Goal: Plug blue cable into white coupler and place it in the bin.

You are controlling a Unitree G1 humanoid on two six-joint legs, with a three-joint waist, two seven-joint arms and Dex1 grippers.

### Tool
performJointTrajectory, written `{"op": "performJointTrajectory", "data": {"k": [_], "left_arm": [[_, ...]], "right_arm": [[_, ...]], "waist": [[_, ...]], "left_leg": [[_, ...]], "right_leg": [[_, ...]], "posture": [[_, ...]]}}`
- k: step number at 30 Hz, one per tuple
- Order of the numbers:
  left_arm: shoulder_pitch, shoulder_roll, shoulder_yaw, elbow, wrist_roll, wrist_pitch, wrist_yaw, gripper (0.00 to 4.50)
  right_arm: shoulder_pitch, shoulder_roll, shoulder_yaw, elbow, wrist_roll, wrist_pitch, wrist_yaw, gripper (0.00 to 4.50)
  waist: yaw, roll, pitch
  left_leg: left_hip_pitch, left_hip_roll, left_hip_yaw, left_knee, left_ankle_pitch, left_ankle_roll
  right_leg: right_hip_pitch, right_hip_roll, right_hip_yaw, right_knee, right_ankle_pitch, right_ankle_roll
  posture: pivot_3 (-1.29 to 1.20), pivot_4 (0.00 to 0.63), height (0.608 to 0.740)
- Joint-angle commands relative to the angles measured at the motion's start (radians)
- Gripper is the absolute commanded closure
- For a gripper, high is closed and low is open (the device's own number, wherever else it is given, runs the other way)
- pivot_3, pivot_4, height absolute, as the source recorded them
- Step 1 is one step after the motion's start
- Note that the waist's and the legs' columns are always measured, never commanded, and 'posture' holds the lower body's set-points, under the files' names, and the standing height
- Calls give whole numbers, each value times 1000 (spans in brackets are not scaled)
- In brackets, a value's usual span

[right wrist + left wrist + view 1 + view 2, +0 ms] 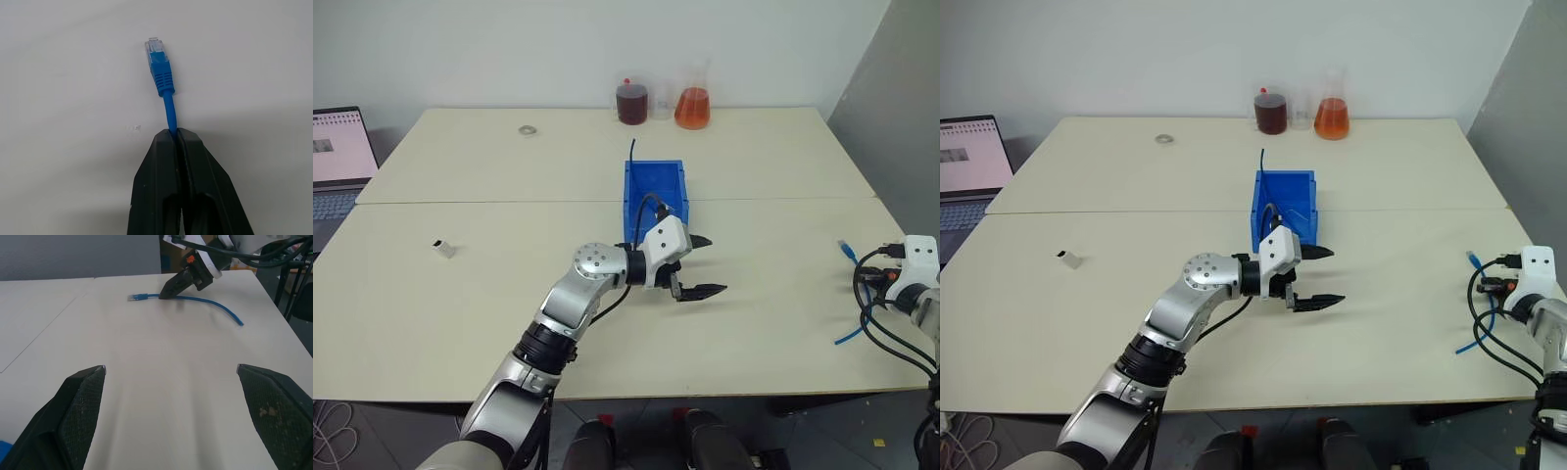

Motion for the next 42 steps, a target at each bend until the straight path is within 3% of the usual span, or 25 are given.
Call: {"op": "performJointTrajectory", "data": {"k": [1, 8, 11, 14, 22, 28, 33, 42], "left_arm": [[35, 63, 72, -106, -47, 13, -14, 0], [155, 234, 202, -260, -141, 86, -38, 0], [236, 290, 253, -332, -163, 108, -21, 0], [419, 310, 338, -459, -166, 121, 60, 0], [835, 225, 479, -681, -128, 130, 313, 0], [1045, 135, 470, -732, -55, 51, 432, 0], [1137, 37, 453, -762, -46, 20, 533, 0], [1164, 0, 404, -742, -15, -25, 601, 0]], "right_arm": [[51, -76, 67, -151, 28, -26, 173, 4485], [19, -173, 207, -354, 77, -38, 415, 4485], [-40, -153, 278, -407, 85, -38, 455, 4485], [-118, -82, 389, -476, 92, -17, 473, 4485], [-252, 79, 587, -471, 36, -39, 482, 4485], [-370, 256, 755, -294, -106, -158, 441, 4485], [-433, 369, 836, -133, -194, -275, 441, 4485], [-482, 447, 893, 98, -288, -401, 486, 4485]], "waist": [[-1, 1, 0], [-1, 1, 0], [2, 1, 0], [-2, 1, 0], [19, -2, 2], [24, -3, 2], [22, -2, 2], [-6, -2, 1]], "left_leg": [[0, 0, 0, 0, 0, 0], [0, 1, 0, 0, 0, 0], [0, 1, -1, 0, 0, 0], [0, 1, -1, 0, 0, 0], [-1, 2, -2, 1, 0, 0], [0, 3, -2, 0, 0, 0], [0, 3, 0, 0, 0, 0], [0, 2, 3, -1, -2, -1]], "right_leg": [[0, 0, 0, 0, 0, 0], [0, 0, -1, 1, -1, 1], [0, 0, -2, 0, -1, 1], [-1, 0, -1, -1, -1, 1], [-1, -1, -3, -1, 0, -1], [-1, 0, -3, -1, 0, -1], [-2, 0, -2, -1, 0, -1], [-2, -2, 1, -2, 0, -1]], "posture": [[0, 150, 740], [0, 150, 740], [0, 150, 740], [0, 150, 740], [0, 150, 740], [0, 150, 740], [0, 150, 740], [0, 150, 740]]}}
